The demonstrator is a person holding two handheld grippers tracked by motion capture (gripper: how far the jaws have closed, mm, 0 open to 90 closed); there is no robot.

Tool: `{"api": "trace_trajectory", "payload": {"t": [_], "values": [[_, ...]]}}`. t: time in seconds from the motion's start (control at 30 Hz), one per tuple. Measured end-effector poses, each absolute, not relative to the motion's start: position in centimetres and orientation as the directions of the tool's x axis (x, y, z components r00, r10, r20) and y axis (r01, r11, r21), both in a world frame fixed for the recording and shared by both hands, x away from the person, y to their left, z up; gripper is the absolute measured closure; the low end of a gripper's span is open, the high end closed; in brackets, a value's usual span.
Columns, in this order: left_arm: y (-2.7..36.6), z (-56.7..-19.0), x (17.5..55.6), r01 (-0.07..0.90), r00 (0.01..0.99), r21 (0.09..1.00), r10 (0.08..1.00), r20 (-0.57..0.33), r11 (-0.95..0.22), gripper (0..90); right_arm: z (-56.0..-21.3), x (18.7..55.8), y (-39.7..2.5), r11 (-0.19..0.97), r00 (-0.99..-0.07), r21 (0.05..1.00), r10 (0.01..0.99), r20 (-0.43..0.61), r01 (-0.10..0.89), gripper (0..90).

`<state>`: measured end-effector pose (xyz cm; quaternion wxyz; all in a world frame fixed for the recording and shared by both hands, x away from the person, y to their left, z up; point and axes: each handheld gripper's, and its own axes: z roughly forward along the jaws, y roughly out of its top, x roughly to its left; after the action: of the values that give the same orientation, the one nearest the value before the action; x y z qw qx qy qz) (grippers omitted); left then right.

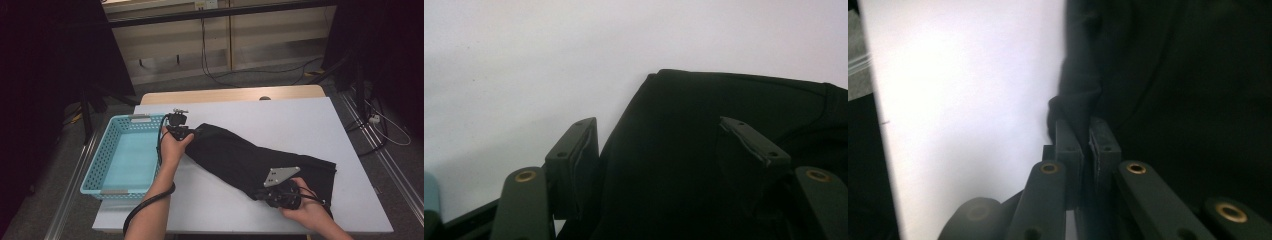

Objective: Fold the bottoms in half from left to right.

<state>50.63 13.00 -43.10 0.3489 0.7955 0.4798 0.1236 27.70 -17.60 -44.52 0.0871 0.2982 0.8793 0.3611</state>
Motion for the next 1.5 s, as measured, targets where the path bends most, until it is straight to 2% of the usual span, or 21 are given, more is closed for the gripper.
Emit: {"api": "trace_trajectory", "payload": {"t": [0.1,0.13,0.2,0.27,0.4,0.5,0.57,0.67,0.83,0.9,0.93,0.97,1.1,1.27,1.4,1.5], "values": [[12.9,-42.9,50.3,0.668,0.524,0.677,0.841,-0.133,-0.309,33.2,-44.1,26.7,-17.2,0.594,-0.838,0.675,0.542,0.067,0.438,85.3],[12.9,-42.8,50.3,0.668,0.525,0.676,0.841,-0.132,-0.31,32.5,-44.2,26.5,-17.1,0.611,-0.848,0.661,0.524,0.076,0.436,82.9],[12.9,-42.8,50.2,0.663,0.526,0.682,0.841,-0.131,-0.309,30.4,-44.1,26.3,-16.9,0.629,-0.858,0.655,0.509,0.06,0.419,72.5],[12.9,-42.9,50.1,0.662,0.533,0.68,0.836,-0.131,-0.315,28.8,-43.7,26.6,-17.0,0.59,-0.841,0.683,0.537,0.066,0.43,61.5],[12.6,-43.2,50.1,0.653,0.548,0.681,0.827,-0.125,-0.33,25.4,-42.8,28.1,-19.0,0.492,-0.779,0.736,0.622,0.076,0.465,50.6],[12.5,-43.4,50.6,0.639,0.56,0.688,0.821,-0.11,-0.344,24.2,-42.8,29.2,-21.0,0.418,-0.713,0.758,0.695,0.088,0.501,45.6],[12.4,-43.6,51.0,0.635,0.564,0.688,0.819,-0.103,-0.351,25.0,-43.0,29.7,-21.8,0.404,-0.685,0.756,0.724,0.08,0.515,43.9],[12.2,-44.1,51.6,0.611,0.573,0.704,0.816,-0.077,-0.363,31.5,-43.5,30.2,-22.8,0.394,-0.635,0.749,0.771,0.047,0.533,36.8],[11.3,-45.2,52.3,0.604,0.596,0.711,0.797,-0.102,-0.36,44.9,-43.6,30.6,-24.5,0.369,-0.571,0.75,0.821,0.014,0.548,36.9],[10.9,-45.8,52.5,0.6,0.594,0.709,0.8,-0.084,-0.371,50.8,-43.6,30.7,-25.3,0.349,-0.549,0.755,0.836,0.018,0.556,37.6],[10.8,-45.8,52.6,0.611,0.588,0.709,0.801,-0.109,-0.352,53.8,-43.7,30.7,-25.5,0.343,-0.539,0.755,0.842,0.017,0.56,38.4],[10.8,-45.7,52.6,0.617,0.59,0.706,0.798,-0.12,-0.349,63.3,-43.7,30.7,-25.9,0.34,-0.525,0.754,0.851,0.008,0.562,39.6],[10.4,-45.3,52.7,0.639,0.592,0.679,0.794,-0.136,-0.36,82.6,-43.6,30.6,-27.7,0.307,-0.452,0.75,0.892,-0.011,0.586,46.6],[11.0,-45.0,52.9,0.661,0.562,0.677,0.812,-0.16,-0.324,85.7,-43.4,30.4,-30.6,0.284,-0.381,0.747,0.924,-0.044,0.602,58.9],[11.5,-44.7,53.1,0.675,0.536,0.673,0.828,-0.165,-0.303,86.0,-44.3,30.7,-32.3,0.261,-0.336,0.72,0.941,-0.041,0.643,62.9],[11.7,-44.5,53.2,0.678,0.528,0.673,0.833,-0.165,-0.296,86.1,-44.9,30.9,-32.8,0.25,-0.34,0.702,0.94,-0.011,0.667,66.7]]}}
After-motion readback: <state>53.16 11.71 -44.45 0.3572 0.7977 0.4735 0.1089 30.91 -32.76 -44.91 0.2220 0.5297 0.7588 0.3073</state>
